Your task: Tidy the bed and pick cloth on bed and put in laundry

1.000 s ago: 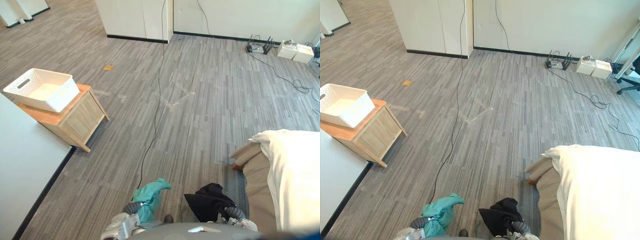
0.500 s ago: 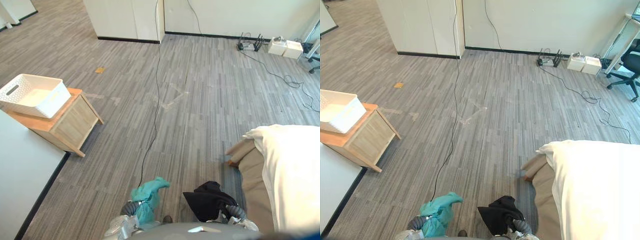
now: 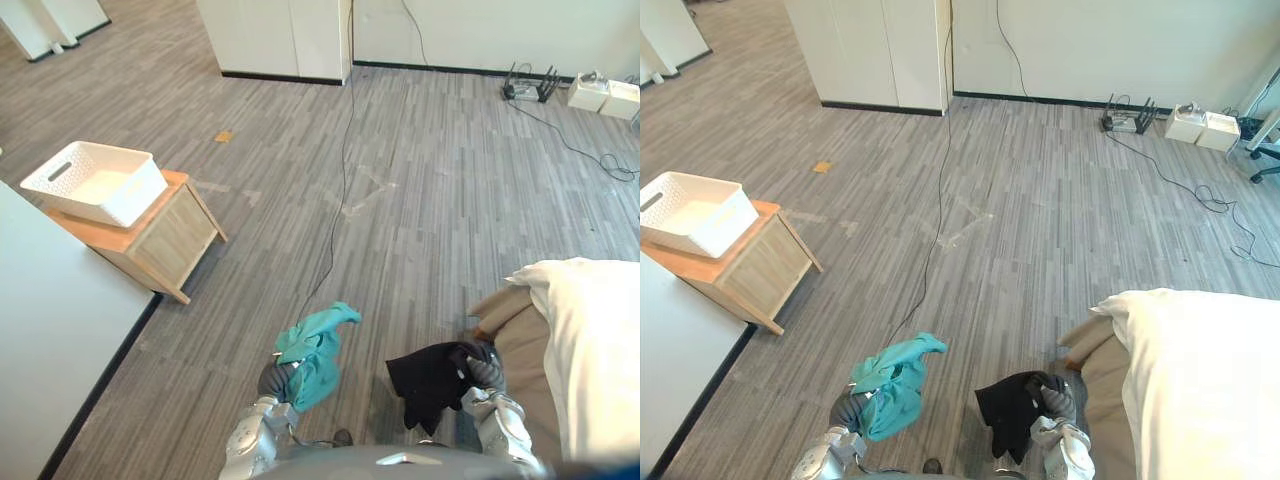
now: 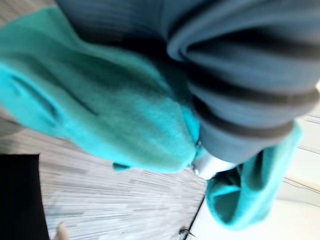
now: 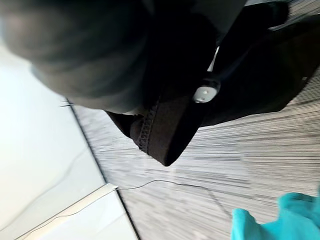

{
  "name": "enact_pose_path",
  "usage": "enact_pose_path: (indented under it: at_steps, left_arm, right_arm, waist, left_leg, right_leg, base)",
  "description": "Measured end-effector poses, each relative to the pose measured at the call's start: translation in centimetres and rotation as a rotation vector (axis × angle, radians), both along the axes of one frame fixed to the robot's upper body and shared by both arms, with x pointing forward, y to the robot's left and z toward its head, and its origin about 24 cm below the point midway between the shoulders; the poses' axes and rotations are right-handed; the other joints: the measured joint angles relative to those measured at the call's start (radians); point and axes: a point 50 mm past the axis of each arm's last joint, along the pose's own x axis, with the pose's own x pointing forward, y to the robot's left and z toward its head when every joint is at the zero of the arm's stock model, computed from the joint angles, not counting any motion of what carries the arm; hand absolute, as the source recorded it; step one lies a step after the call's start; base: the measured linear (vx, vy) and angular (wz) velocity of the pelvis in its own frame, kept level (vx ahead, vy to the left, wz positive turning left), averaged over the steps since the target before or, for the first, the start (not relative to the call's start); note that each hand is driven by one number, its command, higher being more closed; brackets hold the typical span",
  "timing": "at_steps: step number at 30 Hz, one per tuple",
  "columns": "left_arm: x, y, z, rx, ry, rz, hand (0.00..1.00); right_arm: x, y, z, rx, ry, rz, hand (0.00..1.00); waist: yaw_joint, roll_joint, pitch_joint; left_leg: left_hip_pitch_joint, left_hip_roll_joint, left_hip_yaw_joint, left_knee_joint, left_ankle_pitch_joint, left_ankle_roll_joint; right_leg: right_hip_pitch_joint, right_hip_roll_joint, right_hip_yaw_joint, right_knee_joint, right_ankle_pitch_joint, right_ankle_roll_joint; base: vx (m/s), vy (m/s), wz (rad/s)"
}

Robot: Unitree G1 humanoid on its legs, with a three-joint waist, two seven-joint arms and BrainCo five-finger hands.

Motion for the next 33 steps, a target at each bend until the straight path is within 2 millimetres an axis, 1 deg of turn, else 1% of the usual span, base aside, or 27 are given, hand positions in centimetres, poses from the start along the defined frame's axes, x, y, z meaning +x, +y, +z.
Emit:
enact_pose_path:
  at_steps: [1,3,5,6,7,8,9,11,12,13,14,15,16,17,18,19,20,23,24,26,27,28,29,30,31,32,33]
  left_arm:
    - [0.1,0.6,0.5,0.016,-0.023,0.002,1.00]
    - [0.2,1.4,0.6,0.035,-0.027,0.011,1.00]
    - [0.4,1.8,0.7,0.043,-0.027,0.031,1.00]
    - [0.5,1.8,0.7,0.042,-0.029,0.033,1.00]
    - [0.5,1.8,0.8,0.039,-0.030,0.035,1.00]
    - [0.5,1.9,0.7,0.040,-0.029,0.036,1.00]
    - [0.4,2.0,0.7,0.043,-0.025,0.037,1.00]
    - [0.3,1.9,0.6,0.043,-0.020,0.038,1.00]
    - [0.2,1.9,0.5,0.048,-0.017,0.031,1.00]
    - [0.3,1.6,0.5,0.042,-0.020,0.028,1.00]
    - [0.3,1.4,0.6,0.035,-0.028,0.022,1.00]
    - [0.3,0.9,0.6,0.020,-0.038,0.017,1.00]
    - [0.3,0.6,0.7,0.010,-0.048,0.009,1.00]
    - [0.4,0.5,0.8,0.008,-0.055,0.008,1.00]
    - [0.3,0.6,0.9,0.008,-0.063,0.013,1.00]
    - [0.2,0.6,1.1,0.006,-0.067,0.017,1.00]
    - [-0.3,0.5,1.4,-0.003,-0.084,0.028,1.00]
    - [-0.1,0.4,2.1,-0.015,-0.132,0.057,1.00]
    - [0.0,0.3,2.2,-0.019,-0.139,0.066,1.00]
    - [0.3,0.7,2.8,-0.018,-0.172,0.082,1.00]
    - [0.6,1.0,3.5,-0.017,-0.211,0.093,1.00]
    - [1.1,1.2,4.2,-0.017,-0.247,0.094,1.00]
    - [1.2,1.2,4.3,-0.020,-0.257,0.095,1.00]
    - [1.5,0.8,4.6,-0.030,-0.270,0.094,1.00]
    - [1.4,0.5,4.6,-0.040,-0.268,0.103,1.00]
    - [1.0,0.3,4.5,-0.042,-0.257,0.110,1.00]
    - [0.8,0.2,4.1,-0.035,-0.222,0.121,1.00]
  right_arm:
    - [0.3,0.4,0.2,0.000,-0.014,0.011,1.00]
    - [0.2,1.3,0.1,0.008,-0.007,0.050,1.00]
    - [0.0,1.7,-0.1,0.016,-0.001,0.055,1.00]
    - [-0.5,1.8,-0.3,0.020,0.011,0.056,1.00]
    - [-0.8,2.0,-0.5,0.023,0.022,0.066,1.00]
    - [-1.0,2.1,-0.6,0.024,0.026,0.074,1.00]
    - [-1.1,2.4,-0.6,0.030,0.026,0.091,1.00]
    - [-1.2,2.4,-0.6,0.037,0.017,0.107,1.00]
    - [-1.5,2.3,-0.7,0.035,0.015,0.108,1.00]
    - [-1.6,2.0,-0.6,0.028,0.001,0.115,1.00]
    - [-1.4,2.0,-0.4,0.026,-0.013,0.119,1.00]
    - [-1.1,1.8,0.1,0.017,-0.044,0.123,1.00]
    - [-0.7,1.5,0.6,0.004,-0.070,0.128,1.00]
    - [-0.5,1.4,0.8,-0.001,-0.081,0.133,1.00]
    - [-0.2,1.5,1.1,-0.002,-0.105,0.145,1.00]
    - [0.0,1.6,1.4,0.000,-0.121,0.154,1.00]
    - [0.6,1.6,2.0,0.006,-0.166,0.186,1.00]
    - [1.9,1.7,3.0,-0.008,-0.218,0.231,1.00]
    - [2.1,1.7,3.1,-0.012,-0.222,0.239,1.00]
    - [2.1,1.5,3.2,-0.006,-0.233,0.248,1.00]
    - [1.7,1.1,3.3,0.012,-0.254,0.254,1.00]
    - [1.2,0.6,3.6,0.027,-0.291,0.255,1.00]
    - [0.9,0.4,3.8,0.021,-0.309,0.252,1.00]
    - [0.1,-0.4,4.4,-0.010,-0.340,0.264,1.00]
    - [-0.7,-0.8,4.8,-0.034,-0.354,0.276,1.00]
    - [-1.2,-0.9,5.0,-0.039,-0.357,0.279,1.00]
    - [-1.4,-0.2,4.5,-0.011,-0.346,0.270,1.00]
  waist:
    - [0.000,0.005,0.008]
    - [-0.007,-0.005,0.013]
    - [-0.007,-0.006,0.022]
    - [-0.005,0.008,0.030]
    - [-0.005,0.009,0.033]
    - [-0.004,0.009,0.035]
    - [-0.004,-0.001,0.040]
    - [-0.007,-0.018,0.050]
    - [-0.005,-0.022,0.049]
    - [-0.006,-0.014,0.043]
    - [-0.007,-0.007,0.042]
    - [-0.014,0.010,0.043]
    - [-0.015,0.023,0.041]
    - [-0.015,0.025,0.042]
    - [-0.012,0.027,0.043]
    - [-0.010,0.031,0.044]
    - [-0.002,0.047,0.037]
    - [0.015,0.075,0.047]
    - [0.021,0.068,0.055]
    - [0.025,0.064,0.062]
    - [0.026,0.055,0.068]
    - [0.024,0.041,0.077]
    - [0.022,0.036,0.079]
    - [0.014,0.034,0.081]
    - [0.013,0.046,0.073]
    - [0.015,0.062,0.063]
    - [0.016,0.025,0.054]
  left_leg:
    - [0.022,0.000,0.014,0.008,0.019,0.027]
    - [0.031,0.010,0.007,0.029,0.003,0.025]
    - [0.026,0.042,0.001,0.062,-0.018,0.005]
    - [0.024,0.071,-0.004,0.084,-0.035,-0.019]
    - [0.022,0.098,-0.007,0.106,-0.054,-0.033]
    - [0.022,0.106,-0.009,0.118,-0.066,-0.038]
    - [0.023,0.112,-0.020,0.144,-0.094,-0.048]
    - [0.022,0.127,-0.029,0.207,-0.157,-0.064]
    - [0.012,0.143,-0.042,0.260,-0.197,-0.080]
    - [-0.008,0.172,-0.057,0.305,-0.222,-0.103]
    - [-0.015,0.183,-0.064,0.319,-0.228,-0.110]
    - [-0.026,0.204,-0.080,0.345,-0.241,-0.126]
    - [-0.059,0.224,-0.084,0.405,-0.258,-0.137]
    - [-0.086,0.232,-0.083,0.479,-0.268,-0.142]
    - [-0.139,0.246,-0.078,0.659,-0.270,-0.151]
    - [-0.161,0.255,-0.077,0.762,-0.264,-0.161]
    - [-0.220,0.285,-0.078,0.998,-0.249,-0.181]
    - [-0.299,0.317,-0.079,1.297,-0.250,-0.158]
    - [-0.328,0.305,-0.081,1.336,-0.252,-0.156]
    - [-0.386,0.266,-0.076,1.318,-0.260,-0.143]
    - [-0.417,0.235,-0.054,1.222,-0.273,-0.120]
    - [-0.444,0.200,-0.004,1.080,-0.282,-0.113]
    - [-0.458,0.183,0.029,0.996,-0.281,-0.113]
    - [-0.471,0.157,0.099,0.782,-0.245,-0.115]
    - [-0.460,0.143,0.158,0.551,-0.131,-0.116]
    - [-0.454,0.139,0.172,0.441,-0.050,-0.111]
    - [-0.427,0.103,0.186,0.422,0.011,0.020]
  right_leg:
    - [-0.049,-0.031,-0.006,0.123,-0.001,-0.012]
    - [-0.070,-0.027,-0.006,0.123,-0.030,-0.023]
    - [-0.072,0.011,-0.004,0.040,-0.040,-0.023]
    - [-0.066,0.050,-0.002,-0.045,-0.034,-0.025]
    - [-0.065,0.083,0.001,-0.133,-0.005,-0.027]
    - [-0.066,0.093,0.002,-0.175,0.017,-0.032]
    - [-0.069,0.099,0.009,-0.245,0.065,-0.039]
    - [-0.088,0.100,0.039,-0.255,0.130,-0.047]
    - [-0.090,0.102,0.040,-0.227,0.159,-0.064]
    - [-0.085,0.119,0.011,-0.196,0.128,-0.104]
    - [-0.088,0.121,-0.008,-0.181,0.110,-0.113]
    - [-0.096,0.133,-0.029,-0.162,0.078,-0.128]
    - [-0.101,0.144,-0.046,-0.154,0.055,-0.147]
    - [-0.098,0.146,-0.053,-0.153,0.036,-0.146]
    - [-0.082,0.153,-0.055,-0.151,0.010,-0.149]
    - [-0.071,0.157,-0.055,-0.151,-0.001,-0.151]
    - [-0.052,0.177,-0.050,-0.154,-0.029,-0.170]
    - [0.002,0.200,-0.022,-0.172,-0.053,-0.195]
    - [0.025,0.201,-0.005,-0.193,-0.054,-0.195]
    - [0.091,0.190,0.011,-0.249,-0.040,-0.177]
    - [0.139,0.171,0.014,-0.281,-0.038,-0.174]
    - [0.189,0.142,0.010,-0.317,-0.037,-0.172]
    - [0.208,0.127,0.004,-0.332,-0.037,-0.170]
    - [0.246,0.105,-0.007,-0.347,-0.036,-0.156]
    - [0.282,0.103,-0.013,-0.358,-0.036,-0.094]
    - [0.301,0.116,-0.015,-0.365,-0.044,-0.063]
    - [0.344,0.088,-0.013,-0.379,-0.066,-0.020]
  base:
    - [0.09,0.060,-0.21]
    - [0.14,0.013,0.01]
    - [0.11,-0.037,0.09]
    - [0.11,-0.090,0.04]
    - [0.09,-0.098,0.01]
    - [0.14,-0.153,0.02]
    - [0.15,-0.187,0.07]
    - [0.16,-0.236,0.09]
    - [0.17,-0.296,0.22]
    - [0.20,-0.304,0.29]
    - [0.23,-0.303,0.39]
    - [0.24,-0.267,0.34]
    - [0.23,-0.247,0.33]
    - [0.23,-0.217,0.31]
    - [0.19,-0.165,0.23]
    - [0.32,-0.212,0.10]
    - [0.30,-0.150,-0.06]
    - [0.35,-0.086,-0.20]
    - [0.31,-0.019,-0.43]
    - [0.34,0.031,-0.36]
    - [0.39,0.081,-0.24]
    - [0.40,0.095,-0.18]
    - [0.46,0.124,-0.03]
    - [0.58,0.167,-0.05]
    - [0.61,0.190,-0.08]
    - [0.52,0.174,-0.12]
    - [0.52,0.161,0.21]
